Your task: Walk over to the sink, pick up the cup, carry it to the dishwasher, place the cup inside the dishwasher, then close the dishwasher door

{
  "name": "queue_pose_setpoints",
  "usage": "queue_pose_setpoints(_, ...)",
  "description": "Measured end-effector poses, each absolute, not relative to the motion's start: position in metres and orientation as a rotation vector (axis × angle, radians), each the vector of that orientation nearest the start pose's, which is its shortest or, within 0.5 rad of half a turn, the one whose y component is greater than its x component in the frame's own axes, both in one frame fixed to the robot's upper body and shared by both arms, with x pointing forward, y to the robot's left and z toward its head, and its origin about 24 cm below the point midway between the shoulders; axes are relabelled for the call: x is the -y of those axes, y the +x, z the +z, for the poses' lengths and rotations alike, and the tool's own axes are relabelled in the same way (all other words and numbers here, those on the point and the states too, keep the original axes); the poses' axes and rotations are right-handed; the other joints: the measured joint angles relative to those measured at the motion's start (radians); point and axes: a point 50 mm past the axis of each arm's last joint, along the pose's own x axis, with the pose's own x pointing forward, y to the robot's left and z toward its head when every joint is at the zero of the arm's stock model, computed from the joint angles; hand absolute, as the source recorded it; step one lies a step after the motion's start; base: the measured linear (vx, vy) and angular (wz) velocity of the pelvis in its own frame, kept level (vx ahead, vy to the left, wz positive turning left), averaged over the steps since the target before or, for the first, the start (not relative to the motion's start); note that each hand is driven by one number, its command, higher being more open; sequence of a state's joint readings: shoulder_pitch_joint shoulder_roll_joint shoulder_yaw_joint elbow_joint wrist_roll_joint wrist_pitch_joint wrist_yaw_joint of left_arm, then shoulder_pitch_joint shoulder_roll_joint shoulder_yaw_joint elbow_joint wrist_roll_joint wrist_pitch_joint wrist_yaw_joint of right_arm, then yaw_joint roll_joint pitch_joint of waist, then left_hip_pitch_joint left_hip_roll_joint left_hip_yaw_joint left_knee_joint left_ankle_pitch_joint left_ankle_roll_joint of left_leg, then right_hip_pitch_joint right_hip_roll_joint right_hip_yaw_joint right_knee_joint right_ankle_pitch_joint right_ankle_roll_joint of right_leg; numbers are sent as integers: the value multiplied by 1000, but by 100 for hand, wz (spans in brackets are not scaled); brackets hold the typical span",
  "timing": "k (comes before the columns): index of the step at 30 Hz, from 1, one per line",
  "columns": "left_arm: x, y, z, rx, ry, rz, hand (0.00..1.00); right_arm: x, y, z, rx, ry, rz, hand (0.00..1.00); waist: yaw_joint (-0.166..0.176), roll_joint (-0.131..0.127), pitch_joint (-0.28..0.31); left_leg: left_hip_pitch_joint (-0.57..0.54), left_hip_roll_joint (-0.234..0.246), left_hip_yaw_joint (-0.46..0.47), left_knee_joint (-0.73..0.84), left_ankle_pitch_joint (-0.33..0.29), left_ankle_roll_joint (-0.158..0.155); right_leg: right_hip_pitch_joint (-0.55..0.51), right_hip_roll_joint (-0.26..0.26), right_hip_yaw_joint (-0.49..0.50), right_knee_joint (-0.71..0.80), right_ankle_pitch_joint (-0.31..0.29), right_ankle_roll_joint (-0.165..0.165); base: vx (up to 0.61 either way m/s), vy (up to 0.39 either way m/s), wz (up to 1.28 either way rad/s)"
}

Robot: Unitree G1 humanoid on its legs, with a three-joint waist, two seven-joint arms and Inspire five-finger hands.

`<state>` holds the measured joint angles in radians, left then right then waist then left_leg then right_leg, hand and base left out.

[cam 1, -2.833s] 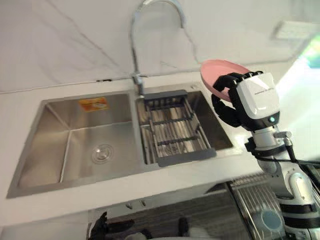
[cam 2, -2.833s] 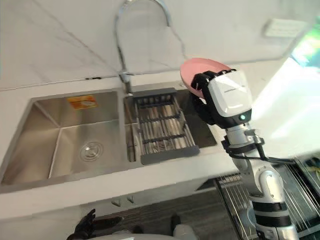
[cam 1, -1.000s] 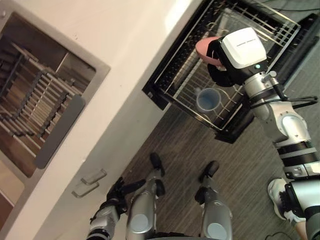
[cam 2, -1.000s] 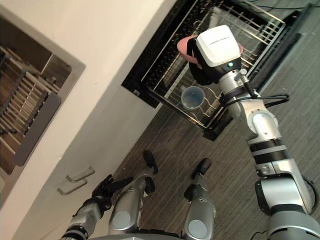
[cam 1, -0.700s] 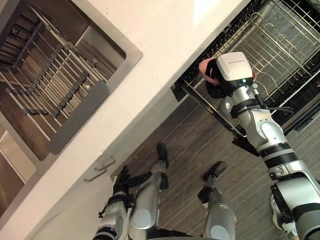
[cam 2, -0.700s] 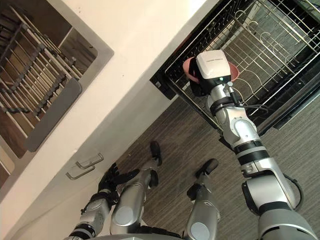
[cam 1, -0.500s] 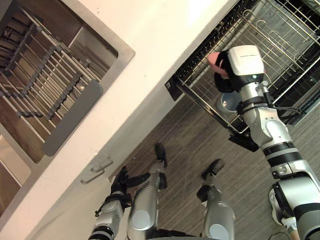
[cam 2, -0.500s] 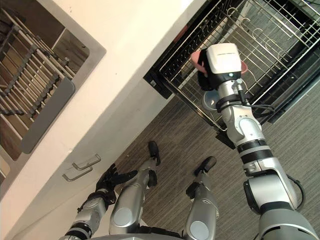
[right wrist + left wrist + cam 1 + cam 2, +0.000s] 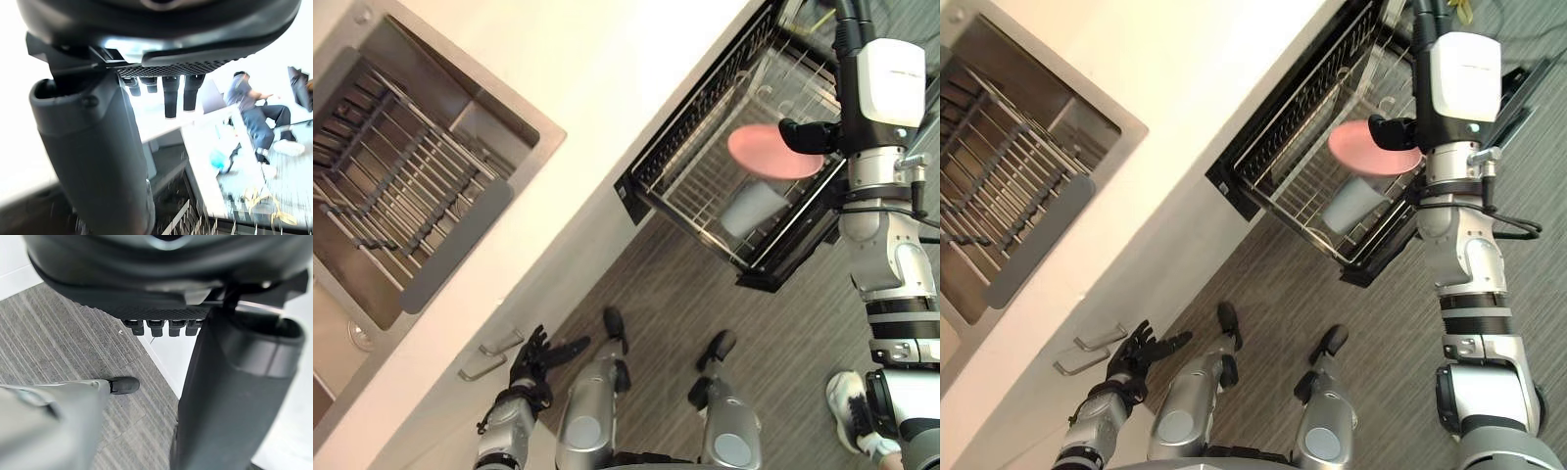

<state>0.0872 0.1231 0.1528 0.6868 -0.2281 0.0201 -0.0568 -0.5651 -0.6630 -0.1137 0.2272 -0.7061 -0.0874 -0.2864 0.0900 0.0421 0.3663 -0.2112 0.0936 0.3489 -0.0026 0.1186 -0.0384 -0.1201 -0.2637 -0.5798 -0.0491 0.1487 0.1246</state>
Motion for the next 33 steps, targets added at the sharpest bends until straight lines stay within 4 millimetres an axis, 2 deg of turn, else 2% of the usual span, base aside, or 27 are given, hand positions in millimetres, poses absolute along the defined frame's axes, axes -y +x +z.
queue_pose_setpoints(5,-215,118,-133,-899,-139,238,100,299,309,216,457,-1109,-557,100,-13,-12,-126,107,-8,-1,-63,2,-3,86,2,-14,-7,-4,6,94,27,3)
queue_pose_setpoints(7,-218,104,-139,-952,-127,250,100,320,303,198,338,-1029,-583,100,-21,-24,-181,151,-11,-2,-83,1,-6,123,2,-24,-7,-4,7,78,32,3)
queue_pose_setpoints(9,-220,100,-141,-967,-129,263,100,335,297,182,243,-962,-599,100,-23,-36,-205,168,-11,-3,-83,-1,-9,140,1,-26,-7,-4,7,50,30,4)
queue_pose_setpoints(11,-223,97,-142,-983,-123,268,100,359,282,151,62,-821,-617,100,-29,-52,-226,202,-17,-10,-83,-1,-9,175,-4,-36,-7,-8,12,-4,18,9)
queue_pose_setpoints(12,-224,95,-143,-990,-123,270,100,364,277,141,19,-774,-621,100,-32,-55,-234,208,-20,-11,-83,-2,-9,182,-6,-37,-7,-11,16,-29,15,5)
queue_pose_setpoints(14,-225,87,-146,-1029,-109,274,100,382,255,102,-142,-598,-644,100,-45,-62,-264,224,-36,-9,-84,-1,-9,199,-24,-42,-7,-31,42,-40,14,1)
queue_pose_setpoints(15,-225,83,-147,-1042,-106,272,100,386,248,92,-184,-568,-650,100,-51,-57,-271,226,-38,-9,-84,0,-10,201,-26,-43,-6,-32,42,-66,18,0)
queue_pose_setpoints(17,-223,68,-153,-1099,-120,267,100,397,222,54,-343,-483,-683,100,-80,-38,-290,229,-42,-9,-89,2,-9,201,-34,-42,0,-44,43,-80,22,0)
queue_pose_setpoints(19,-221,62,-155,-1129,-125,259,100,401,208,36,-420,-450,-701,100,-98,-16,-299,208,-43,-7,-90,0,-14,171,-43,-36,19,-52,41,-94,32,-4)
queue_pose_setpoints(20,-219,63,-156,-1136,-128,251,100,404,201,24,-464,-399,-720,0,-106,2,-295,173,-42,-8,-90,6,-22,118,-56,-27,58,-60,35,-150,57,-8)
queue_pose_setpoints(21,-217,76,-154,-1114,-114,217,100,406,196,15,-498,-339,-744,0,-107,21,-276,117,-42,-10,-90,16,-37,48,-70,-21,95,-62,30,-133,45,-6)
queue_pose_setpoints(23,-214,89,-152,-1086,-108,188,100,404,199,12,-499,-294,-752,0,-108,38,-237,83,-41,-13,-90,29,-41,8,-75,-20,111,-57,21,-126,14,-1)
queue_pose_setpoints(24,-209,108,-148,-1046,-97,137,100,399,215,15,-474,-242,-735,0,-111,64,-168,44,-39,-15,-90,50,-40,-36,-74,-15,120,-45,7,-151,0,-1)
queue_pose_setpoints(26,-205,122,-145,-1011,-104,115,100,390,238,27,-413,-218,-696,0,-112,90,-113,7,-35,-17,-90,64,-38,-77,-69,-1,119,-30,-4,-147,-17,-9)
queue_pose_setpoints(27,-203,132,-142,-981,-121,110,100,382,259,43,-343,-189,-663,0,-112,108,-70,-22,-32,-13,-90,76,-40,-108,-64,6,113,-14,-13,-108,-32,-14)
queue_pose_setpoints(28,-202,136,-140,-967,-126,105,100,379,270,53,-300,-171,-646,0,-111,116,-48,-35,-30,-10,-90,81,-39,-121,-60,9,110,-6,-18,-86,-44,-17)
queue_pose_setpoints(29,-199,144,-138,-943,-138,96,100,373,288,74,-214,-138,-620,0,-106,131,-11,-58,-27,-4,-90,93,-36,-145,-54,18,101,8,-23,-52,-38,-13)
queue_pose_setpoints(30,-198,147,-137,-931,-148,91,100,371,296,86,-171,-130,-607,0,-104,139,8,-64,-27,-2,-90,97,-30,-152,-53,20,100,14,-26,-44,-38,-11)
queue_pose_setpoints(32,-190,156,-133,-900,-182,71,100,364,318,128,-25,-138,-565,0,-90,178,49,-72,-34,0,-89,109,-14,-167,-62,26,110,27,-28,-4,-10,-2)
queue_pose_setpoints(33,-188,157,-133,-897,-196,70,100,362,322,138,4,-154,-551,0,-85,186,52,-74,-37,0,-89,110,-12,-175,-68,30,120,26,-27,35,-6,-4)
